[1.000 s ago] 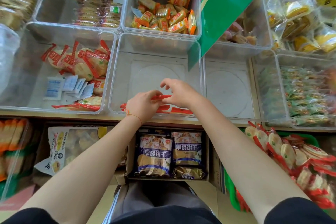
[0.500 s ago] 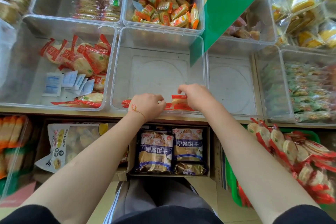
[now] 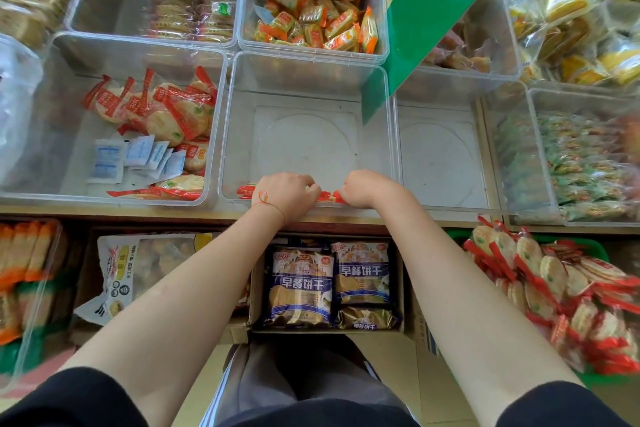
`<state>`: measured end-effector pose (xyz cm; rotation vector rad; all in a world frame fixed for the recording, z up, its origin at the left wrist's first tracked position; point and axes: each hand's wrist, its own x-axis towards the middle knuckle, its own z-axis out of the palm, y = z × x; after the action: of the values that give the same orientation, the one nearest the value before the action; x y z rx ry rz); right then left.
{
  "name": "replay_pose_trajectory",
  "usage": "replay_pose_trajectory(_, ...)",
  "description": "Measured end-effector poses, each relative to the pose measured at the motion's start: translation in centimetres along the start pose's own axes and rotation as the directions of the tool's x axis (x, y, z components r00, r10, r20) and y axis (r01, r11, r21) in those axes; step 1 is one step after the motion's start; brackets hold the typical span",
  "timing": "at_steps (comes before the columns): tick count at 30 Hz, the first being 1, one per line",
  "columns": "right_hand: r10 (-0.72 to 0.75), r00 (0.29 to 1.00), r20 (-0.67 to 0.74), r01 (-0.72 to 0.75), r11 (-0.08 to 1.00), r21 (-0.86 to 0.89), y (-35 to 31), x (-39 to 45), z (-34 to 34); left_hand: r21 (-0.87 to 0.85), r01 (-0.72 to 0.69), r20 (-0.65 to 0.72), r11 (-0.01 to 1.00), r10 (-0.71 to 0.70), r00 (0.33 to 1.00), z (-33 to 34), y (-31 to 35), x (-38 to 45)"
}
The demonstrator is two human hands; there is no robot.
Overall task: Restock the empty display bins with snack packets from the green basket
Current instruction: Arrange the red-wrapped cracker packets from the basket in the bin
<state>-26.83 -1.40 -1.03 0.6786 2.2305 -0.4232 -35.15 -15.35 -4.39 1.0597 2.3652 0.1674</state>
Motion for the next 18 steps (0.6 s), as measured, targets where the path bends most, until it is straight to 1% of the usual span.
replay_pose_trajectory(1, -0.001, 0.999, -0.04, 0.003, 0.999, 0.043, 0.2, -0.3, 0.3, -0.03, 0.008, -0.005, 1.0, -0.008, 1.0, 0.0, -0.1, 0.0)
replay_pose_trajectory(2, -0.01, 0.994, -0.108, 0.02, 0.995, 0.098, 0.4, -0.8, 0.8, -0.077, 0.015, -0.026, 0.997, -0.017, 1.0, 0.0, -0.3, 0.0)
replay_pose_trajectory(3, -0.022, 0.978, -0.206, 0.055, 0.986, 0.155, 0.7, -1.5, 1.3, -0.133, 0.003, -0.084, 0.991, -0.015, 0.996, -0.1, -0.4, -0.3)
replay_pose_trajectory(4, -0.032, 0.947, -0.32, 0.103, 0.973, 0.206, 0.9, -2.4, 1.8, -0.193, -0.037, -0.186, 0.981, 0.001, 0.983, -0.1, -0.2, -0.8)
replay_pose_trajectory(5, -0.034, 0.897, -0.441, 0.159, 0.955, 0.249, 1.2, -3.4, 2.3, -0.24, -0.106, -0.317, 0.965, 0.026, 0.948, -0.1, 0.3, -1.5)
replay_pose_trajectory(6, -0.025, 0.829, -0.559, 0.215, 0.937, 0.276, 1.4, -4.7, 2.9, -0.265, -0.177, -0.428, 0.948, 0.049, 0.902, -0.2, 1.2, -2.3)
replay_pose_trajectory(7, -0.001, 0.757, -0.654, 0.254, 0.921, 0.294, 1.7, -5.8, 3.5, -0.276, -0.236, -0.497, 0.932, 0.072, 0.865, -0.2, 2.4, -3.5)
replay_pose_trajectory(8, 0.038, 0.692, -0.721, 0.275, 0.91, 0.312, 2.0, -7.1, 4.2, -0.286, -0.274, -0.515, 0.918, 0.094, 0.852, -0.1, 3.7, -4.6)
replay_pose_trajectory(9, 0.086, 0.645, -0.76, 0.28, 0.898, 0.339, 2.4, -8.2, 4.9, -0.298, -0.295, -0.496, 0.908, 0.117, 0.86, 0.1, 5.1, -5.6)
replay_pose_trajectory(10, 0.133, 0.617, -0.776, 0.276, 0.887, 0.371, 3.0, -9.2, 5.7, -0.308, -0.307, -0.462, 0.9, 0.141, 0.876, 0.4, 6.5, -6.4)
replay_pose_trajectory(11, 0.173, 0.605, -0.777, 0.267, 0.876, 0.402, 3.8, -10.1, 6.5, -0.308, -0.314, -0.421, 0.898, 0.167, 0.891, 0.7, 7.7, -7.0)
replay_pose_trajectory(13, 0.231, 0.614, -0.755, 0.238, 0.858, 0.456, 6.0, -11.5, 7.9, -0.288, -0.307, -0.327, 0.907, 0.209, 0.922, 1.6, 10.0, -7.7)
replay_pose_trajectory(15, 0.276, 0.645, -0.713, 0.187, 0.847, 0.497, 9.0, -12.4, 9.3, -0.264, -0.276, -0.203, 0.924, 0.226, 0.953, 2.6, 12.3, -8.1)
replay_pose_trajectory(18, 0.325, 0.675, -0.662, 0.083, 0.858, 0.506, 14.8, -12.9, 11.0, -0.258, -0.237, -0.043, 0.937, 0.234, 0.971, 4.6, 16.3, -7.9)
